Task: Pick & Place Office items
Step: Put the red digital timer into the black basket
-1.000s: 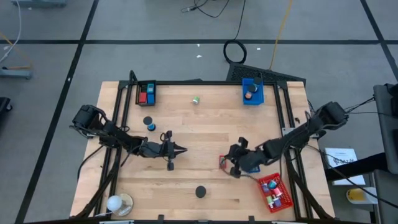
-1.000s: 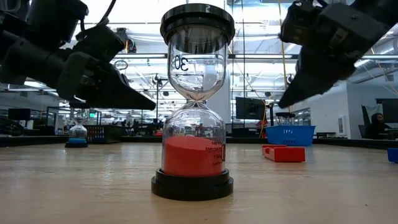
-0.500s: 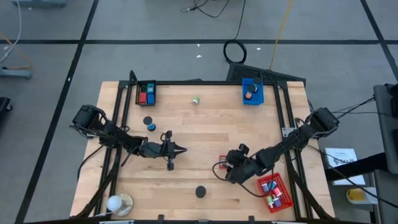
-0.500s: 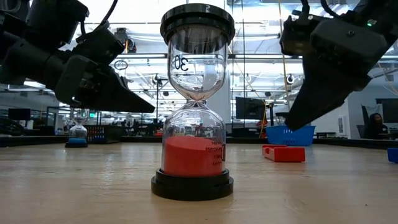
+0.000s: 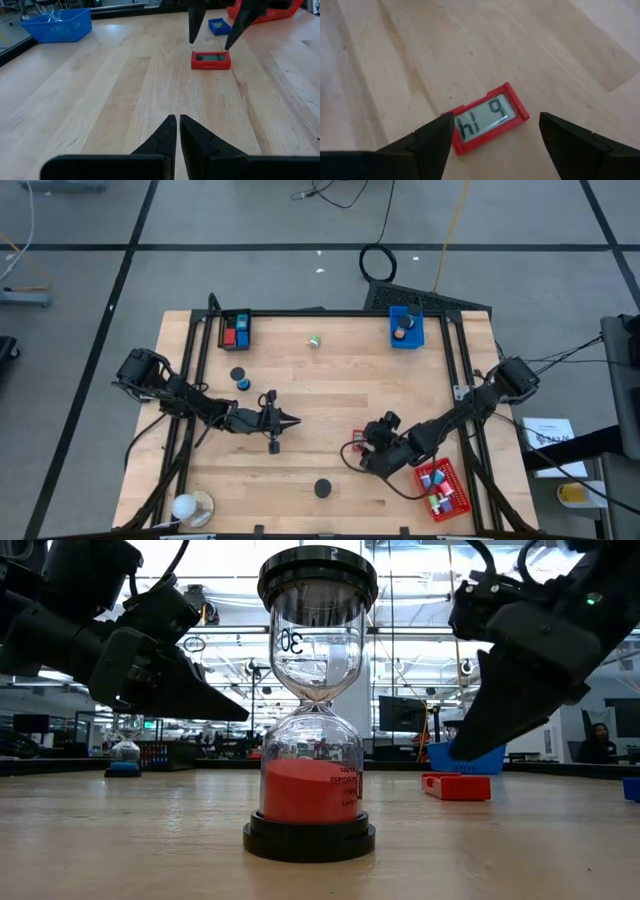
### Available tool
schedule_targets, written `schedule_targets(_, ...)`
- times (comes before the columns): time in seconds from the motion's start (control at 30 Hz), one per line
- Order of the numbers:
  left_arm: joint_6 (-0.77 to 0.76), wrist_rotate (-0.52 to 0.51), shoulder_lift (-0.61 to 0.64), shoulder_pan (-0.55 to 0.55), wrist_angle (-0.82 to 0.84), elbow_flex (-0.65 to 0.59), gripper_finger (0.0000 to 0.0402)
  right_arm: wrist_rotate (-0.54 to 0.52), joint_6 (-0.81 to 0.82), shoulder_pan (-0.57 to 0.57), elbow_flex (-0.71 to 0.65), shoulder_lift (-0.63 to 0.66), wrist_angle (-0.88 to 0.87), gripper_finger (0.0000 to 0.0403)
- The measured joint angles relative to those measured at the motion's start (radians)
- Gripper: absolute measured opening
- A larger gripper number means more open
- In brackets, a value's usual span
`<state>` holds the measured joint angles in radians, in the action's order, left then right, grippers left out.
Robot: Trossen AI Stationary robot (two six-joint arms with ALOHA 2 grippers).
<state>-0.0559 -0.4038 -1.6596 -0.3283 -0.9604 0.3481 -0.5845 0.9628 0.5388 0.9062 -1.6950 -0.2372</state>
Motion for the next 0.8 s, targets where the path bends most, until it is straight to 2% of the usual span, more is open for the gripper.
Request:
schedule_targets(0.17, -0.002, 0.000, 0.000, 0.000, 0.000, 0.000, 0.0031, -0.043, 0.020, 0.000, 0.000, -0.025, 0.016, 0.0288)
schedule_targets(0.47, -0.006, 0.000, 0.000, 0.000, 0.000, 0.000, 0.0031, -0.044, 0.031, -0.003, 0.001, -0.086, 0.091, 0.0289)
schedule_targets(0.8, -0.006, 0.000, 0.000, 0.000, 0.002, 0.000, 0.0031, -0.044, -0.071, -0.059, 0.001, -0.088, 0.069, 0.0289)
